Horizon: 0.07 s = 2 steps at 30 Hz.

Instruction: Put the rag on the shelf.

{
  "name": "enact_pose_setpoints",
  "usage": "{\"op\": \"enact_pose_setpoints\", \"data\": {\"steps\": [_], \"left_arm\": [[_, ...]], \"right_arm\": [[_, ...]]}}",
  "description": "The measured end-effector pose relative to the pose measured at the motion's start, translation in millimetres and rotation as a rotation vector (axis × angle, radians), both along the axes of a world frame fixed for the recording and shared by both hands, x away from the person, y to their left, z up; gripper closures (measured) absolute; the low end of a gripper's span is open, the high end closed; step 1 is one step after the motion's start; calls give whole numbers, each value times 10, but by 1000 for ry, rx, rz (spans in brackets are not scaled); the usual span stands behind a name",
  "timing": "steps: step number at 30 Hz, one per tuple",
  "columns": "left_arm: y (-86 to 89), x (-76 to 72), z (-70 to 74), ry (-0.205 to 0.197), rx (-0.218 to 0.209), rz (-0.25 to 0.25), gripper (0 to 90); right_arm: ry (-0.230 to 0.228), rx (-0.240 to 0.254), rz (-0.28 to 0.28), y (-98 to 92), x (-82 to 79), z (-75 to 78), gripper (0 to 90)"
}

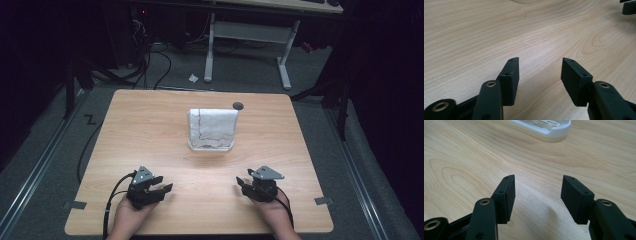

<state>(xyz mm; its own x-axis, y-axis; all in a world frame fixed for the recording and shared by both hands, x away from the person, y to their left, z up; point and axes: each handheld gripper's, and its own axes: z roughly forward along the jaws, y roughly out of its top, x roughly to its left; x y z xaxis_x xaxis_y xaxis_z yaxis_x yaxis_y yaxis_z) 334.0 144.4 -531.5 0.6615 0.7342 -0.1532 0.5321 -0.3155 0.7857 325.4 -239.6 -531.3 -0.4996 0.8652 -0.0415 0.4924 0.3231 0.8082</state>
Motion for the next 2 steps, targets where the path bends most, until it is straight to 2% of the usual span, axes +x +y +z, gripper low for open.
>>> {"op": "enact_pose_setpoints", "data": {"steps": [2], "left_arm": [[-20,-5,0,-7,10,-6,457]], "right_arm": [[-6,-9,9,-2,-4,-5,446]]}}
